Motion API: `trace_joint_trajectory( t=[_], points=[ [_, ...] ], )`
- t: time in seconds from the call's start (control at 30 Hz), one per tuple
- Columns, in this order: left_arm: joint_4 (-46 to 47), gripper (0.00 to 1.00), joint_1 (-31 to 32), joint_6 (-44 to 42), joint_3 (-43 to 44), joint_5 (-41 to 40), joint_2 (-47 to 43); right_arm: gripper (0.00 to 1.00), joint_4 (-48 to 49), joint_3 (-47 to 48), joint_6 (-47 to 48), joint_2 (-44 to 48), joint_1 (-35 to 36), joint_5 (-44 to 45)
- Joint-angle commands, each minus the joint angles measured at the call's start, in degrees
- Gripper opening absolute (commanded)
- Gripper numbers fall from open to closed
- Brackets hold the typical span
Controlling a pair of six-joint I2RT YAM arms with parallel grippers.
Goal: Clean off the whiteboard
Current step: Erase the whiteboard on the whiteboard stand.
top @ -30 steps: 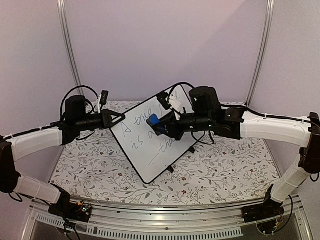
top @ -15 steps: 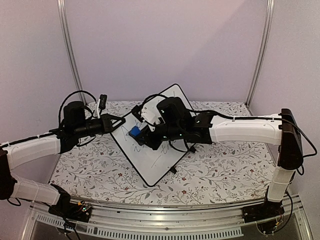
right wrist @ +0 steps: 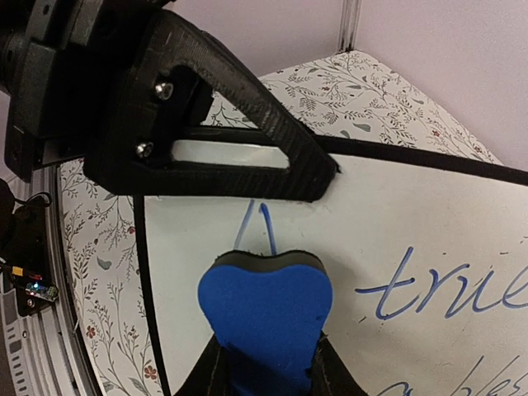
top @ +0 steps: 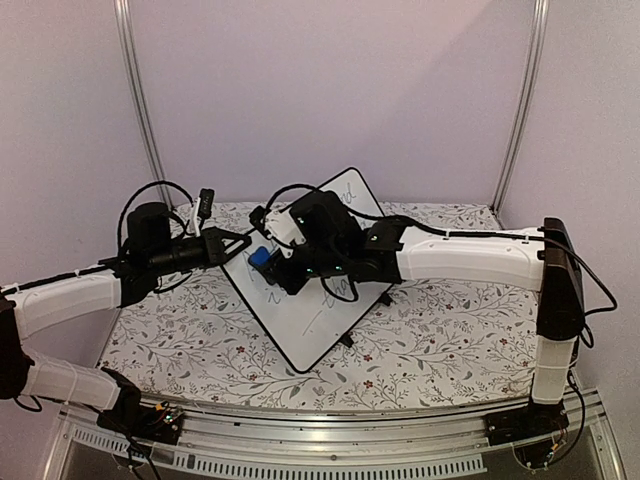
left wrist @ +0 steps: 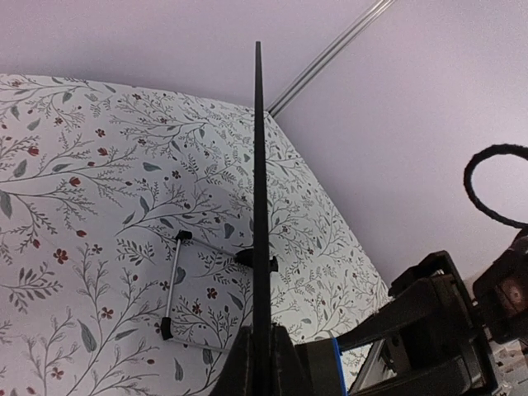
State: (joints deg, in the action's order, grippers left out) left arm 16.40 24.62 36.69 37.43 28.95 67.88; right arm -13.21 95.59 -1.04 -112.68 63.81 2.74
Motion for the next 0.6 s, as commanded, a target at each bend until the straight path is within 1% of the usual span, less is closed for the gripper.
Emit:
trace_joint_trajectory(
  t=[0.0, 0.23, 0.57],
  points=[
    [4.6, 0.00, 1.5, -1.2, -0.5, 1.8, 0.1, 0.01, -2.7, 3.0, -1.8, -2.3, 0.3, 3.9],
    [4.8, 0.00, 1.5, -1.2, -0.7, 2.0, 0.2, 0.01, -4.7, 6.7, -2.7, -4.8, 0.3, 6.7],
    [4.8, 0.00, 1.5, -1.2, -0.5, 2.1, 0.2, 0.00, -5.1, 9.5, -2.9, -6.7, 0.8, 5.7]
  ],
)
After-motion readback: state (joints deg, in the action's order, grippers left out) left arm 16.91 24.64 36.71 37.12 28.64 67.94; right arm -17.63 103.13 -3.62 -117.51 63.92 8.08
